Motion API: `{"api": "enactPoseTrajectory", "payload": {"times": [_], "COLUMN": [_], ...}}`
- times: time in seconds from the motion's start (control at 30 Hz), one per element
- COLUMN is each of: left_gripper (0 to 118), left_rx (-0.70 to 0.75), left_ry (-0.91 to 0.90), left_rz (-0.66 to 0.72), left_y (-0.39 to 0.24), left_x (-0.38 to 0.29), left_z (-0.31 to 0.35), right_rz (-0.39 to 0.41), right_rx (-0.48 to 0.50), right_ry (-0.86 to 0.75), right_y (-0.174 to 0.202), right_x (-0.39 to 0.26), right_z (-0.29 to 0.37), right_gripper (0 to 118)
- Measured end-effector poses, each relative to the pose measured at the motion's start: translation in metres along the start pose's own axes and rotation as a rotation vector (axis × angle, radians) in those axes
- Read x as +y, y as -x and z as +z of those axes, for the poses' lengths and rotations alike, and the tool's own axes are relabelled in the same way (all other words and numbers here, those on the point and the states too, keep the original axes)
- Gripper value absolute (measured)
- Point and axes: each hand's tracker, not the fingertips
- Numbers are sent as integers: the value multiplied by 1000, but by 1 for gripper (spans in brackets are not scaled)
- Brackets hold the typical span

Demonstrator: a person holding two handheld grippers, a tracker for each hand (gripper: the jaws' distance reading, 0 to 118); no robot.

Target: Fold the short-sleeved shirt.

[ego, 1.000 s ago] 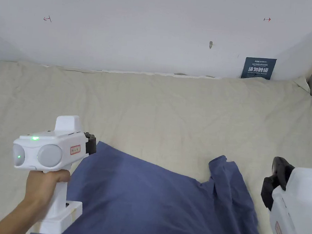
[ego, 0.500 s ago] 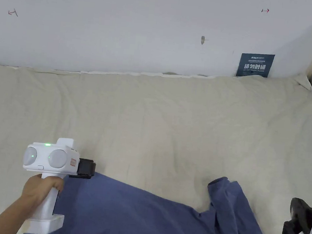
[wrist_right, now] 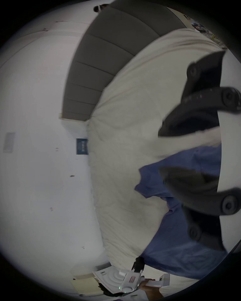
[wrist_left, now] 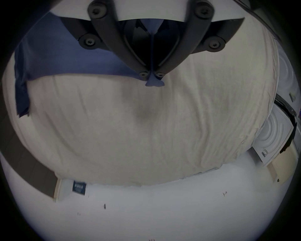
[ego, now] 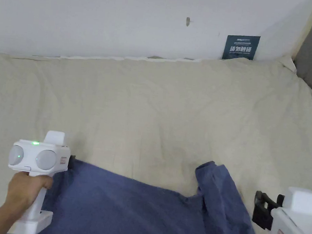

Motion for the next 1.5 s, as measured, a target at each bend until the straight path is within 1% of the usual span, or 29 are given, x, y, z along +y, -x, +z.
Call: {"api": "enactPoseTrajectory", "payload": {"times": [0.03,0.07,0.1,0.13,0.17,0.2,0.23,0.27,0.3,0.33,0.37,0.4,0.43,0.47,0.5,0.53,0.57,0.6,0.63,0.67,0.73,0.8,0.87,0.9,1.03,1.07,1.23,1.4,1.5], "left_gripper": [2,2,2,2,2,2,2,2,2,2,2,2,2,2,2,2,2,2,2,2,2,2,2,2,2,2,2,2,2], "left_rx": [2,-7,-26,-35,-41,-45,-49,-50,-49,-47,-46,-45,-42,-41,-36,-29,-24,-21,-16,-11,5,23,35,45,100,116,196,258,291], "left_ry": [-28,-38,-56,-74,-87,-98,-103,-107,-112,-117,-119,-117,-118,-120,-123,-126,-129,-131,-142,-155,-197,-246,-312,-346,-488,-522,-695,-802,-855], "left_rz": [11,10,13,7,1,-2,-7,-10,-16,-22,-23,-22,-19,-12,-8,-3,1,7,17,26,43,73,110,124,155,161,184,180,187], "left_y": [1,2,3,4,3,3,3,4,2,2,2,2,3,3,3,3,5,6,8,10,17,25,37,42,67,73,92,103,109], "left_x": [3,5,6,7,8,8,7,7,7,6,5,4,4,3,1,-1,-1,-3,-5,-6,-3,3,15,22,60,69,121,167,186], "left_z": [11,21,30,40,52,61,67,73,79,84,87,90,93,96,100,104,106,112,119,127,143,166,192,205,267,282,348,394,406], "right_rz": [-1,12,19,8,22,18,36,55,56,69,61,68,70,71,83,101,138,152,157,168,188,218,241,246,320,326,293,280,232], "right_rx": [9,1,-6,1,8,0,-13,-19,-11,-14,-9,-31,-16,3,5,8,7,8,-23,-38,-29,-43,-33,-29,-48,-49,-18,7,44], "right_ry": [55,111,157,202,231,259,294,331,359,392,381,317,337,327,315,310,293,257,205,146,47,-57,-164,-214,-426,-476,-675,-809,-842], "right_y": [0,1,2,3,4,6,7,9,11,14,16,18,19,20,16,16,16,14,24,23,19,17,17,24,42,46,62,74,76], "right_x": [-1,-2,-5,-9,-13,-17,-22,-26,-31,-36,-40,-40,-37,-34,-35,-34,-32,-28,-27,-20,1,28,59,78,148,164,245,309,337], "right_z": [-12,-25,-37,-49,-59,-69,-80,-87,-92,-97,-98,-90,-87,-83,-87,-85,-81,-74,-51,-38,-14,5,32,53,110,122,175,208,218], "right_gripper": [77,96,107,109,107,105,98,82,82,77,71,71,65,41,8,5,4,4,4,4,4,4,4,4,4,4,4,4,4]}}
